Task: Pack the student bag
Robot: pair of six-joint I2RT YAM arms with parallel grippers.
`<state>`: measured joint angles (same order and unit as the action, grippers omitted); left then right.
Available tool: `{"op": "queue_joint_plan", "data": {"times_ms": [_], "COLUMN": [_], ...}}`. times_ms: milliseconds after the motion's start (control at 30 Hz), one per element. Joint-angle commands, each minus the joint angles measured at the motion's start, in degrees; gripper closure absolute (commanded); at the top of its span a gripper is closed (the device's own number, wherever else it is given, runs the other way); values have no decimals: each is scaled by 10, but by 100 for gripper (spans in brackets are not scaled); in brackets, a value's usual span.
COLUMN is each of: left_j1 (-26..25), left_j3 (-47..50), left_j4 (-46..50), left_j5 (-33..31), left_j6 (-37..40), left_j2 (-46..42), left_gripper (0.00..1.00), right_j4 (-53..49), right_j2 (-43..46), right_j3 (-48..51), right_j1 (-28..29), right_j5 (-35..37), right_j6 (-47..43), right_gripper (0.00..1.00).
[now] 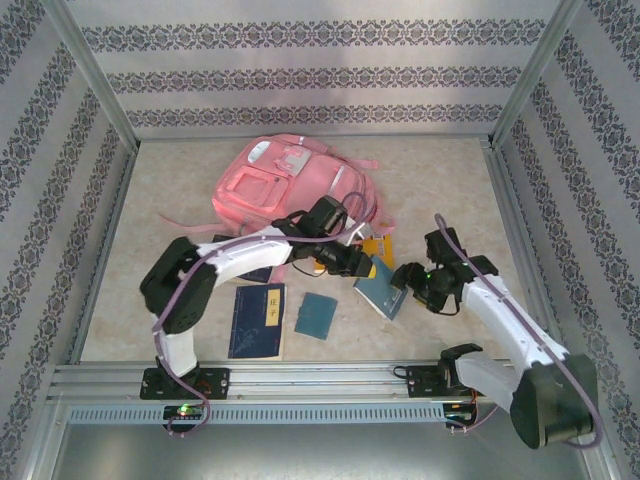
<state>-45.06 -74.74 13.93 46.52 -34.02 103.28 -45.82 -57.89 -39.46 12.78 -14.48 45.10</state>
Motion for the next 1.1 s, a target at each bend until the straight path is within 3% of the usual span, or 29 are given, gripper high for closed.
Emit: {"op": "queue_joint_plan", "data": {"times_ms": [0,100,200,367,467,567,800,1067], "left_j1": [-7,-18,-45,-171,-210,-226,-260,-303], "left_j3": [-8,24,50,135,183,205,214,257], "left_j4": [91,80,60,-12,-69,-87,-114,-89], "left_j5": [-109,-230,-323,-505,-622,-671,-737,-744], "left_j6": [107,164,271,645,804,916,1039,1050], "left_j2": [-101,-189,-258,-347,-368,-385,-414,-474], "left_gripper": [100,100,100,100,100,100,100,100], "right_j4": [-78,-108,-110,-96,-78,-59,-9,56], "right_j2": [39,46,34,7,-8,-14,-25,-66], "right_j3": [-71,-139,-192,-265,-293,-307,-263,-222], "right_j1": [8,9,10,15,18,21,25,25], "right_j5": [52,47,1,-69,-123,-166,-242,-359], "right_j6": [19,18,18,20,27,18,-41,-52], "right_gripper": [28,27,28,29,28,26,16,11]}}
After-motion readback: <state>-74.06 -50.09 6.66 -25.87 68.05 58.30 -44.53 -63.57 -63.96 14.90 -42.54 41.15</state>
